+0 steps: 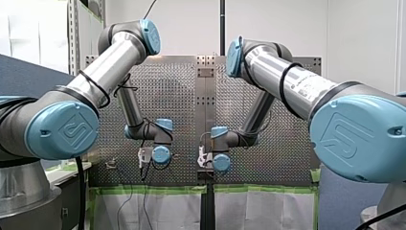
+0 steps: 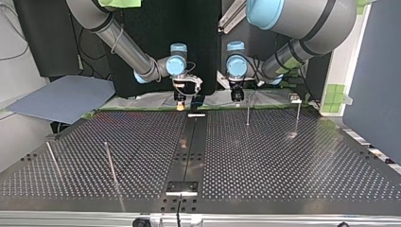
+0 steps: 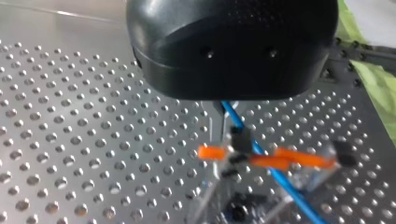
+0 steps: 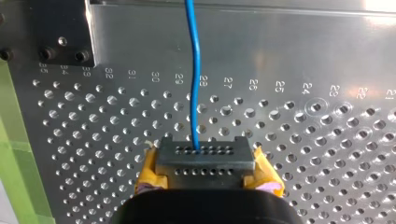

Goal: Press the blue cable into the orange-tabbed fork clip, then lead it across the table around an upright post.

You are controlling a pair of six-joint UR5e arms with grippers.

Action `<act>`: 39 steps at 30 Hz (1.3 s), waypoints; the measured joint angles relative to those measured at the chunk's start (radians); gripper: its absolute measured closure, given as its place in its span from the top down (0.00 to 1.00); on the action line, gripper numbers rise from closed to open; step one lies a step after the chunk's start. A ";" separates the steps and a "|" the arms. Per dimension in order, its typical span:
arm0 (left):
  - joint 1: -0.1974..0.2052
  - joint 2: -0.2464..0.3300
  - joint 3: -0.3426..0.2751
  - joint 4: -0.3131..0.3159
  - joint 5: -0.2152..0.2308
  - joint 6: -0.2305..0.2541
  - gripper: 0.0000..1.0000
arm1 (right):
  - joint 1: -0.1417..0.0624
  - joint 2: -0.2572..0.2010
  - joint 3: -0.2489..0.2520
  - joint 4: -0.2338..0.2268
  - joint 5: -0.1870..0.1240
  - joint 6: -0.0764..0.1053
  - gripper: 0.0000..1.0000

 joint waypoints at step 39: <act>-0.081 0.206 0.039 -0.198 -0.006 0.004 0.00 | 0.005 -0.211 -0.015 0.212 0.001 -0.011 0.00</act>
